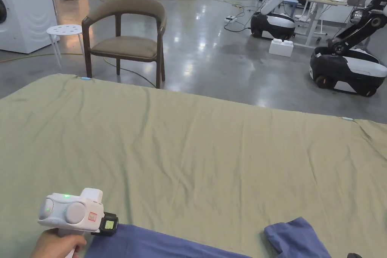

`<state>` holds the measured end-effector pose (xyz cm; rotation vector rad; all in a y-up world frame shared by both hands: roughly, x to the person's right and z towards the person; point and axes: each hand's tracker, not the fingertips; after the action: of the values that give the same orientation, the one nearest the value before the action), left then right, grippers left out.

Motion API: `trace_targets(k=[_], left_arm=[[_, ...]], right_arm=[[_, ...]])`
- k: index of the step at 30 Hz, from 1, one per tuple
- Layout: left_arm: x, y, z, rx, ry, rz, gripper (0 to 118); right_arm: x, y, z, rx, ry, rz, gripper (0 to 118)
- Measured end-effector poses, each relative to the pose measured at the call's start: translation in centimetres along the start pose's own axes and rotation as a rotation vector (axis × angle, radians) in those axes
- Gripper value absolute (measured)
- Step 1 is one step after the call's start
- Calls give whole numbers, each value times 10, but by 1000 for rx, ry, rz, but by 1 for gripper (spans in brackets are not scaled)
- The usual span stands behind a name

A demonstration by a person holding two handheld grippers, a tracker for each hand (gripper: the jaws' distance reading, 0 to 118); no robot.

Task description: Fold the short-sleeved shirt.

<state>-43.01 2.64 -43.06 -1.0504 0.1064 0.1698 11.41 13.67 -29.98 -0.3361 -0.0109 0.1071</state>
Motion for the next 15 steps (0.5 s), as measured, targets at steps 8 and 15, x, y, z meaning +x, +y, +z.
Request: trace_targets(k=[8, 15], left_arm=[[39, -14, 12, 44, 61, -147, 2], [44, -23, 37, 107, 22, -127, 0]], right_arm=[[32, -22, -35, -186, -23, -39, 12], [77, -29, -118, -482, 28, -66, 60]])
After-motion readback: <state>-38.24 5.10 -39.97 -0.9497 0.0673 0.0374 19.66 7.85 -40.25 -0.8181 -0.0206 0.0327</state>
